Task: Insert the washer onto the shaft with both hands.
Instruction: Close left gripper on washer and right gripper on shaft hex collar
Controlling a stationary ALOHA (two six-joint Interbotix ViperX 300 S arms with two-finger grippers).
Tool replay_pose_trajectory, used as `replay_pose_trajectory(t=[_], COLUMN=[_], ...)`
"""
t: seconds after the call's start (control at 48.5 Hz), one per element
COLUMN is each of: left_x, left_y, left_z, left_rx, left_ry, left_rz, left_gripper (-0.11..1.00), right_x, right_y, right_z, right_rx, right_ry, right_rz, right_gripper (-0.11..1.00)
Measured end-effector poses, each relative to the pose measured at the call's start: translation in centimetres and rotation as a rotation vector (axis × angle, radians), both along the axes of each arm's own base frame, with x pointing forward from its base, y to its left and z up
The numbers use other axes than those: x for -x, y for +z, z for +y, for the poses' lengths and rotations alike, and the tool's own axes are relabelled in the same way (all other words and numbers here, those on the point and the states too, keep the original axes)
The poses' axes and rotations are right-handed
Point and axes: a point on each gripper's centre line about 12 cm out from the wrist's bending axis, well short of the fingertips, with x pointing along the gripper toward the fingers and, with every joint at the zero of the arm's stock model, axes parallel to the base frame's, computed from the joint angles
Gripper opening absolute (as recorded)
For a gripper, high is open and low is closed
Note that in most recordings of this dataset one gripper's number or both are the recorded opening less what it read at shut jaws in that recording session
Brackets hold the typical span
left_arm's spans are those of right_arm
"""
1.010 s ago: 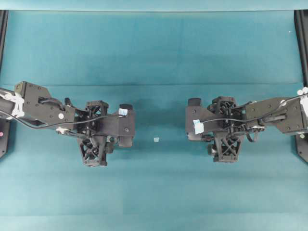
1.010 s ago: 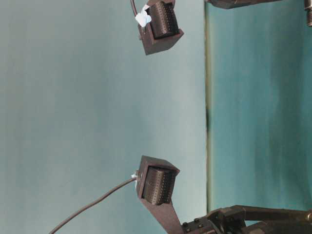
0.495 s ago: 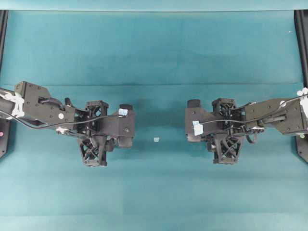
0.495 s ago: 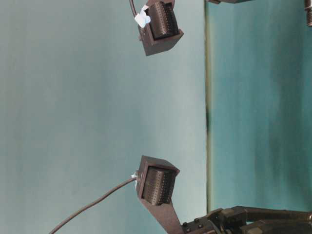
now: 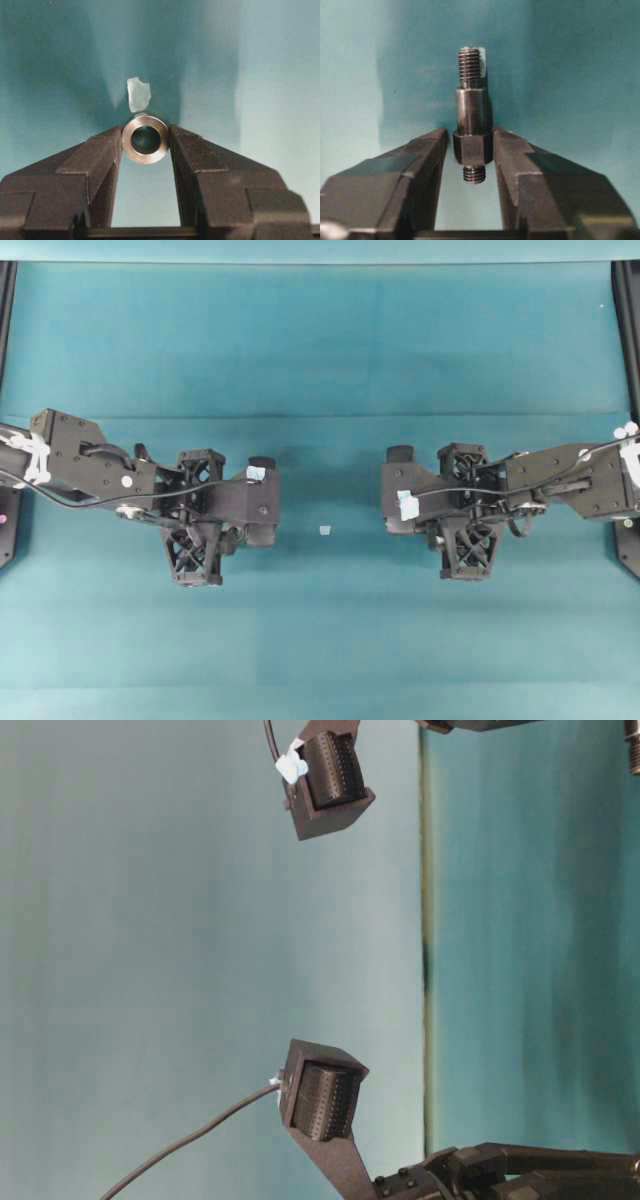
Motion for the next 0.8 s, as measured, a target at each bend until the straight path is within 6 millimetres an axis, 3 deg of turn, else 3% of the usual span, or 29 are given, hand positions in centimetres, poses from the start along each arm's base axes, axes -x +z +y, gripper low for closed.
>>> replay_pose_trajectory(t=[0.804], left_x=[-0.03], left_y=[0.03], left_z=[0.00], left_rx=[0.000], left_ry=[0.000], left_rz=[0.000], left_gripper=[0.37], right_x=[-0.04], right_y=[0.08], right_z=[-0.04], right_rx=[-0.001], right_ry=[-0.003], right_rz=[-0.002], right_gripper=[0.01])
